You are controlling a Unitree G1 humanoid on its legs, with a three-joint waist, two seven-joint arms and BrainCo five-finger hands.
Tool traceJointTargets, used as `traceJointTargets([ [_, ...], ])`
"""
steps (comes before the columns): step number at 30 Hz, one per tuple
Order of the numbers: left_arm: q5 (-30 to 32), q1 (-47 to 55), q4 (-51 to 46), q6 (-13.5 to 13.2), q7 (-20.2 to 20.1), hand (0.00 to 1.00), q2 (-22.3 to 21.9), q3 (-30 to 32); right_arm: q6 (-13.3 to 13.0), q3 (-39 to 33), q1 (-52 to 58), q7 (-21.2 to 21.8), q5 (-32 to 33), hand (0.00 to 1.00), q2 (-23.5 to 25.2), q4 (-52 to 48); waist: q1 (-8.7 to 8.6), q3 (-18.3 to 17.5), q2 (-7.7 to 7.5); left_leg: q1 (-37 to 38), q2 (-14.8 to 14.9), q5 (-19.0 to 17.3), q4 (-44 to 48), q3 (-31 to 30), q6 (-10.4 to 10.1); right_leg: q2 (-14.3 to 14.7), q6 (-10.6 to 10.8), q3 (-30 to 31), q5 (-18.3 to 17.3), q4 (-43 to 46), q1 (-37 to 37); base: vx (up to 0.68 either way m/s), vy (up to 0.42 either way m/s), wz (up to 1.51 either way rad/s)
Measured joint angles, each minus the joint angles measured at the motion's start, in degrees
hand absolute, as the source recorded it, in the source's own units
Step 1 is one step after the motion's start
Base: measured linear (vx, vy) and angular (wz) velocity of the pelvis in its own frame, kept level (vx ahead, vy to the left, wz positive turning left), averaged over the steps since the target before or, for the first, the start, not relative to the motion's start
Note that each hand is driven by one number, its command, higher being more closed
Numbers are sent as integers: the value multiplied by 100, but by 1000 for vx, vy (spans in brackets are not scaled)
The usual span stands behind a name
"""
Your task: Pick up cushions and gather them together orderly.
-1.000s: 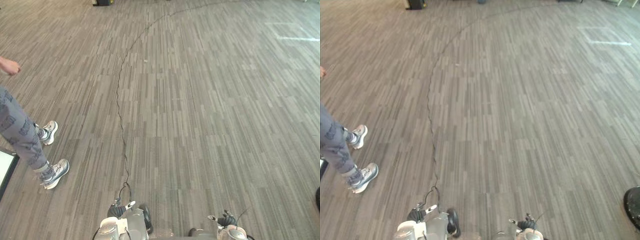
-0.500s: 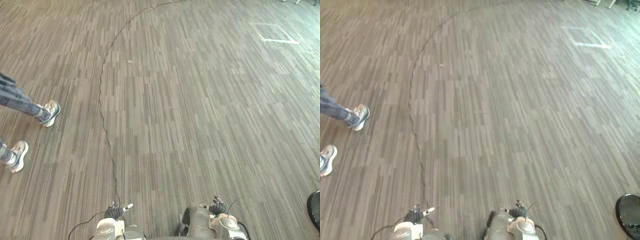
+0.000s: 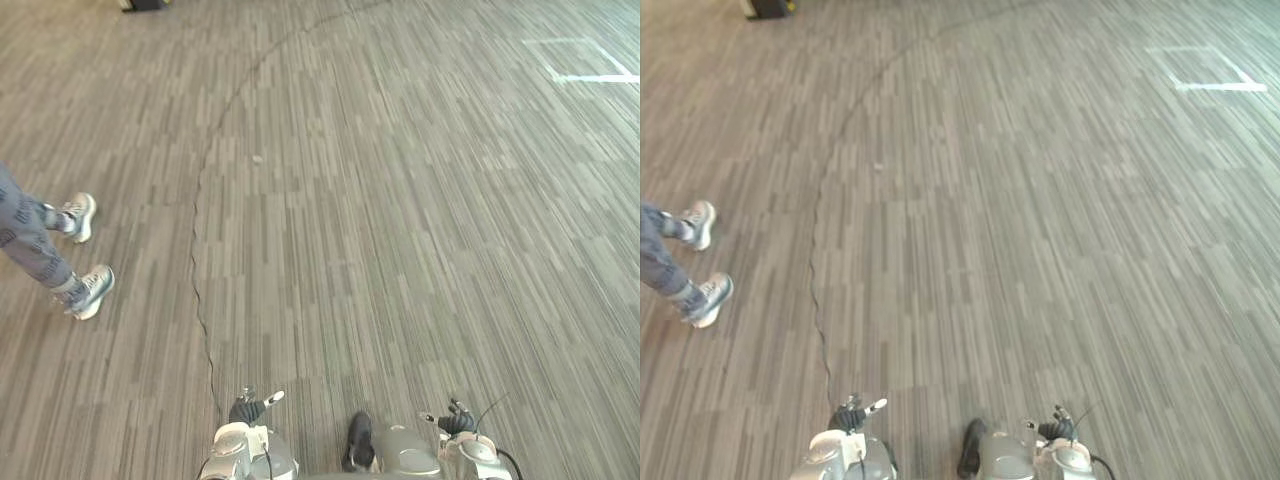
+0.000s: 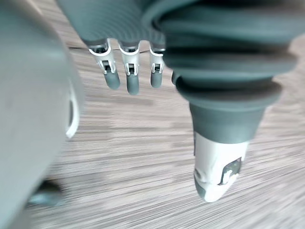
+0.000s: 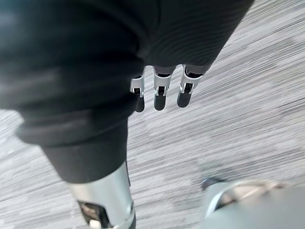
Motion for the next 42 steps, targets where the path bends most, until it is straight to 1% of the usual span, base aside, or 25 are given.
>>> traceJointTargets([
  [2,-7,0,-53,-27,3,0,4,14,-2,-61,-4,-10,32,0,69,3,46,7,-28,-246,-445,295,-1625,-207,-50,-127,182,74,-66,-193,274,451,123,-22],
  [4,-22,39,-46,-31,11,0,52,10,-4,-97,-3,-39,44,0,161,26,159,-27,-68,-274,-851,1355,-3047,-822,-217,-200,464,338,-141,-440,584,501,199,-59],
  [5,-70,74,-22,-20,15,0,95,8,-7,-32,-7,-42,41,0,268,40,218,-83,-165,-177,-1002,1835,-3065,-941,35,-275,602,570,-157,-561,735,459,190,-62],
  [7,-97,38,-59,-21,2,0,279,9,-9,46,-56,-26,16,0,450,61,190,-105,-475,-317,-1070,1409,-2423,-757,377,-529,738,795,-87,-425,684,618,233,-38],
  [8,-128,37,-81,-27,5,0,333,25,-9,48,-44,-24,-13,0,477,69,229,-125,-561,-375,-1035,1178,-2039,-691,404,-601,740,965,-86,-219,639,701,292,-54],
  [10,-133,56,-33,-14,26,0,343,52,-35,76,16,-20,-60,0,467,53,236,-223,-652,-111,-968,605,-1413,-424,536,-857,757,1375,-75,1498,70,529,257,-90],
  [11,-135,81,39,-11,35,0,355,-27,-68,130,64,-4,-60,0,454,-8,201,-223,-630,383,-995,80,-1608,-335,506,-1148,917,1421,146,3172,-623,428,179,-85],
  [13,-134,75,83,-3,35,0,414,-54,-98,140,41,22,-43,0,485,-38,157,-168,-659,620,-1060,-133,-1650,-243,497,-1354,949,1411,63,4014,-1012,402,92,-50],
  [15,-190,144,190,75,68,0,518,-108,-122,340,-50,86,-58,0,436,-114,24,-155,-730,1475,-1071,-307,-2075,70,487,-1512,619,752,-488,4577,-1660,496,26,-60],
  [18,-225,243,189,77,78,0,434,-112,-193,357,-123,136,-58,0,338,-265,-81,-143,-526,2287,-850,-284,-2799,488,446,-1231,409,-251,-648,3395,-2327,471,13,-47],
  [21,-221,218,219,80,76,0,347,-115,-192,328,-290,156,-54,0,237,-271,-113,-83,-369,2830,-745,-147,-3441,766,201,-1039,348,-840,164,1546,-2745,511,-38,-25],
  [22,-165,223,296,81,74,0,320,-119,-188,315,-283,174,-59,0,230,-265,-135,-107,-444,3155,-818,-70,-3636,790,-23,-948,227,-1067,905,354,-2783,623,-116,-14],
  [23,-114,236,378,86,67,0,319,-114,-187,286,-268,197,-54,0,225,-261,-151,-111,-424,3315,-817,-64,-3614,772,-212,-876,-179,-972,1461,247,-2757,797,-179,-27],
  [24,-85,229,475,92,63,0,224,-95,-193,253,-332,204,-57,0,141,-269,-180,-170,-235,3457,-585,27,-3472,739,-422,-790,-620,-922,1598,745,-2828,687,-195,-30],
  [25,28,199,470,92,32,0,150,-96,-205,197,-364,214,-61,0,100,-302,-206,-233,-23,3297,-324,238,-2946,600,-765,-715,-681,-914,1137,1260,-2925,690,-211,-38],
  [26,85,147,462,79,22,0,100,-110,-201,97,-366,224,-66,0,98,-338,-214,-213,40,3108,-161,506,-2343,421,-836,-653,-632,-877,892,1510,-2903,670,-270,-45],
  [27,133,108,469,80,22,0,56,-92,-180,61,-362,226,-74,0,102,-361,-234,-198,147,2618,125,1190,-1019,41,-704,-511,-618,-781,597,1557,-2705,547,-228,-51],
  [28,142,106,463,78,13,0,21,-87,-159,73,-353,223,-74,0,127,-354,-226,-193,238,2265,330,1320,-106,-161,-657,-344,-613,-738,511,1444,-2503,682,-208,-80],
  [29,147,102,447,77,-4,0,-20,-83,-96,93,-326,200,-71,0,133,-319,-218,-131,301,1679,569,1084,1438,-298,-663,-20,-616,-529,398,1173,-1976,639,-107,-80],
  [31,170,119,290,71,-1,0,12,37,-39,118,-132,166,-58,0,198,-368,-130,-75,209,1210,536,653,2216,-289,-488,187,-585,-203,239,761,-1210,637,-82,-88],
  [34,154,207,64,13,1,0,29,181,-31,123,56,165,-50,0,255,-429,40,-101,76,200,269,241,1648,-159,-94,405,-485,532,71,103,-295,527,-8,-111],
  [37,-40,276,-52,-97,9,0,10,280,-37,124,5,167,-50,0,264,-303,138,-106,53,-328,-425,230,-842,-546,-62,293,-233,1324,-109,-157,253,560,165,-138],
  [39,-77,308,-34,-146,17,0,-26,346,-70,138,47,153,-55,0,238,-219,142,-126,71,-330,-720,835,-2822,-990,-316,197,-4,1808,-325,-370,654,557,299,-124],
  [41,-123,310,-54,-177,5,0,13,355,-70,338,133,129,-60,0,200,-115,240,-242,-90,-367,-790,1637,-2836,-1111,-201,25,267,2273,-628,-374,929,614,366,-120],
  [42,-116,309,-36,-168,10,0,105,353,-76,377,182,137,-61,0,325,2,275,-426,-288,-466,-933,1513,-2453,-1086,11,-151,307,2407,-680,-233,893,649,339,-93],
])
